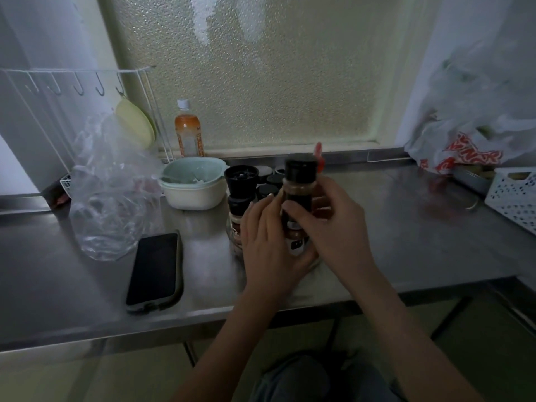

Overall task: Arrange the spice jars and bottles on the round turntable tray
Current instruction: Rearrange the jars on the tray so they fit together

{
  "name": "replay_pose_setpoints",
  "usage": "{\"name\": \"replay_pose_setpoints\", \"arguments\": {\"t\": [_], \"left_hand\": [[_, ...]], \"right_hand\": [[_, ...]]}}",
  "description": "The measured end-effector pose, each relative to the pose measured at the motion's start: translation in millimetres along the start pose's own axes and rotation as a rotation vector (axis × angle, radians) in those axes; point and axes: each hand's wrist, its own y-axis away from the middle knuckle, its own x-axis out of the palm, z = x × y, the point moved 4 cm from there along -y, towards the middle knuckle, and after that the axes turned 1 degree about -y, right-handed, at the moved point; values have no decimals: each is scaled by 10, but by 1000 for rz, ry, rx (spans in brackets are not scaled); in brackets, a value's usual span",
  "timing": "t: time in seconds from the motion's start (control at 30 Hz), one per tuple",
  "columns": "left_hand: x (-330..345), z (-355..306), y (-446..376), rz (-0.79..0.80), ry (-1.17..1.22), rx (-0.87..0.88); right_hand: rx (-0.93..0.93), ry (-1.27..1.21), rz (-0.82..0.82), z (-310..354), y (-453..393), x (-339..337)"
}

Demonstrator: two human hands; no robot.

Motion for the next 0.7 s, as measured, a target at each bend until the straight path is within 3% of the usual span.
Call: {"name": "replay_pose_setpoints", "arguments": {"t": [0.1, 0.17, 0.27, 0.37, 0.43, 0.53, 0.7], "left_hand": [[-24, 41, -66, -26, 205, -238], [-80, 111, -27, -84, 263, -319], [-176, 185, 71, -152, 185, -318], [-212, 178, 137, -150, 122, -277], [-190, 149, 143, -91, 193, -283], [-160, 106, 112, 7, 335, -299], [-175, 53, 17, 30, 543, -347]], "right_hand": [[22, -125, 86, 17, 23, 88], [64, -197, -13, -98, -31, 14], [174, -18, -167, -501, -329, -133], [396, 55, -7, -930, -646, -20], [428, 54, 87, -1067, -742, 115], [362, 87, 49, -1097, -758, 168], [130, 37, -224, -539, -708, -280]]}}
